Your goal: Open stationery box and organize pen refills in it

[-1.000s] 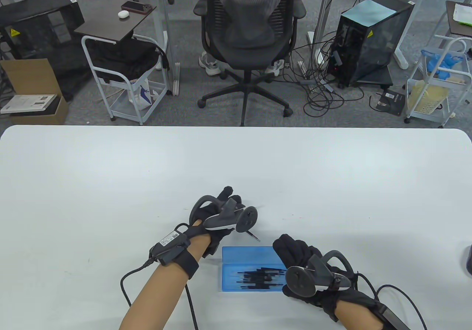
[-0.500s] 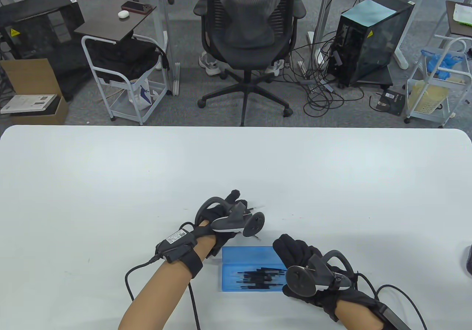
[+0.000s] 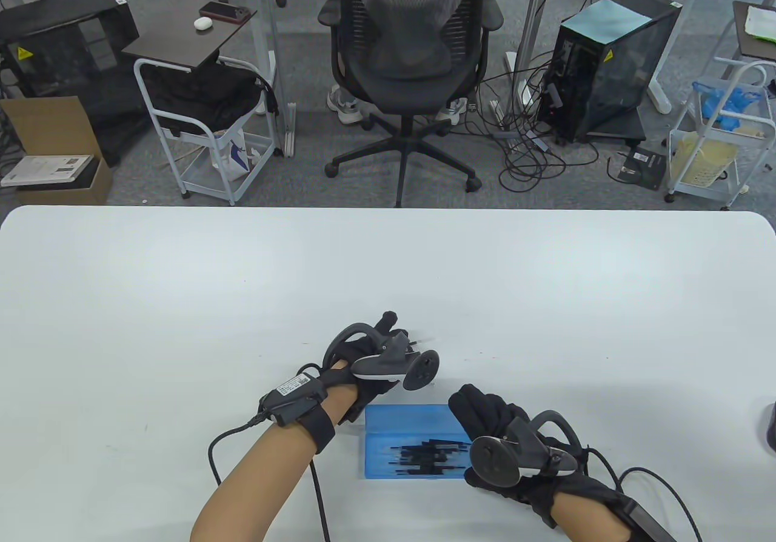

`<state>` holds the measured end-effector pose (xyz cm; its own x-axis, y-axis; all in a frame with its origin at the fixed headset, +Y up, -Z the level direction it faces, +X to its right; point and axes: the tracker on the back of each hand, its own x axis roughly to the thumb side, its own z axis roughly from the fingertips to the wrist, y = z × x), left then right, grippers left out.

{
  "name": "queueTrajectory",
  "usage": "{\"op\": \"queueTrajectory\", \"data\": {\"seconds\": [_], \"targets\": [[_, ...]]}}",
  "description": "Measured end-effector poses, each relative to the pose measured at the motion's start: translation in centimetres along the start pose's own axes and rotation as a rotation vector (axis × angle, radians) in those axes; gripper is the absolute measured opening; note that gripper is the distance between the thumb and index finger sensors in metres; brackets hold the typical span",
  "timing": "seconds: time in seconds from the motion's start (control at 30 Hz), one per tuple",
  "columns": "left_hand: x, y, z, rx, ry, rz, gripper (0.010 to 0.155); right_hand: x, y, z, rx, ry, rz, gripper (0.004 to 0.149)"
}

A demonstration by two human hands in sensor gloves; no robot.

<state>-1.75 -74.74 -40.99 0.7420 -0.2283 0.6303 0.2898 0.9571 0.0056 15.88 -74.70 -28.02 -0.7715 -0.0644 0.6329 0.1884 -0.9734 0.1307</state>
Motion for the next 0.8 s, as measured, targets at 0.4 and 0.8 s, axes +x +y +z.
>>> {"op": "queueTrajectory", "data": {"seconds": [0.4,0.8], "targets": [[-2.2,2.5,1.1,0.119,0.092,0.153,0.055,-0.1,0.0,0.0,0.003,-0.003,-0.006,0.116],[-2.7,10.7,10.1,0.360,0.115,0.155,0.053,-0.1,0.0,-0.1,0.005,-0.003,-0.009,0.116]]}}
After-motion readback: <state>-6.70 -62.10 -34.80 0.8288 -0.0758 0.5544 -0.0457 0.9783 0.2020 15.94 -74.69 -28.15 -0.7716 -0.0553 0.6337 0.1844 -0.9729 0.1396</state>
